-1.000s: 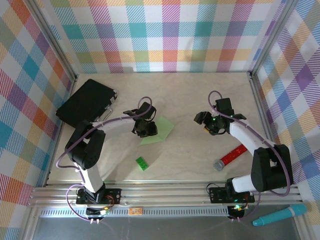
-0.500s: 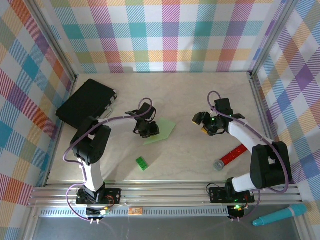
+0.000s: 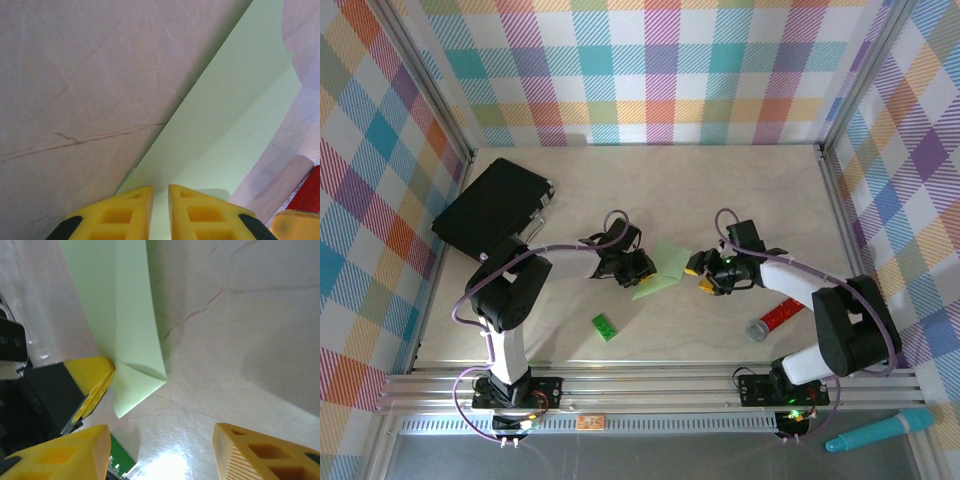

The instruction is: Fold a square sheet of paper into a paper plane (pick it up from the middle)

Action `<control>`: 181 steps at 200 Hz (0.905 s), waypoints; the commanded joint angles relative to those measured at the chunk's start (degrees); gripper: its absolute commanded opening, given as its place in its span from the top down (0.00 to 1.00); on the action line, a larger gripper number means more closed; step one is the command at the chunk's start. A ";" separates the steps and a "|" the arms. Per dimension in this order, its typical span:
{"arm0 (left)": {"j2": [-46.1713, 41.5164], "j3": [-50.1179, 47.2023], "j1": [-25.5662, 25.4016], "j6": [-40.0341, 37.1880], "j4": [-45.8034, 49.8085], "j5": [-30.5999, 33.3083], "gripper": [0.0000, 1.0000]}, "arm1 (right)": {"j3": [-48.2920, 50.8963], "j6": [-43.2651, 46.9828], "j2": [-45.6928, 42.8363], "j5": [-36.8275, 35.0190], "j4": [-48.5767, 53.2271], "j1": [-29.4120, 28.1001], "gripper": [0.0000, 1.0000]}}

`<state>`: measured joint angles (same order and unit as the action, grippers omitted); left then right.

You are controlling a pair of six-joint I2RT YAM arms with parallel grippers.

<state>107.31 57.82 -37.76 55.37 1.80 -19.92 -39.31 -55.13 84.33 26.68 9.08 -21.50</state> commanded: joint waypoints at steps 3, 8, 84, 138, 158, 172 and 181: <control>2.44 -1.81 -0.30 2.94 1.35 0.73 0.82 | -0.23 -4.50 3.26 2.21 -6.46 -2.93 0.48; 2.53 -1.84 -0.30 2.91 1.32 0.76 0.82 | -0.37 -4.83 3.92 2.15 -7.08 -3.41 0.49; 2.64 -1.44 -0.21 1.93 3.35 1.55 0.82 | -3.05 -4.20 8.55 -3.67 -6.45 -4.70 0.64; 2.64 -1.51 -0.21 1.66 3.57 1.47 0.82 | -3.92 -2.87 10.97 -3.40 -7.41 -4.73 0.67; 2.73 -1.57 -0.21 1.58 3.51 1.29 0.82 | -4.06 -2.15 11.77 -2.50 -8.28 -4.69 0.70; 2.74 -1.59 -0.21 1.57 3.46 1.12 0.82 | -4.24 -1.79 12.15 -1.90 -8.89 -4.75 0.72; 2.91 -1.59 -0.21 1.58 3.46 1.04 0.82 | -4.12 -1.56 12.13 -1.80 -9.15 -4.78 0.73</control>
<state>107.53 57.63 -37.76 57.23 0.86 -20.10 -42.04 -58.54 95.11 23.90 2.09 -25.96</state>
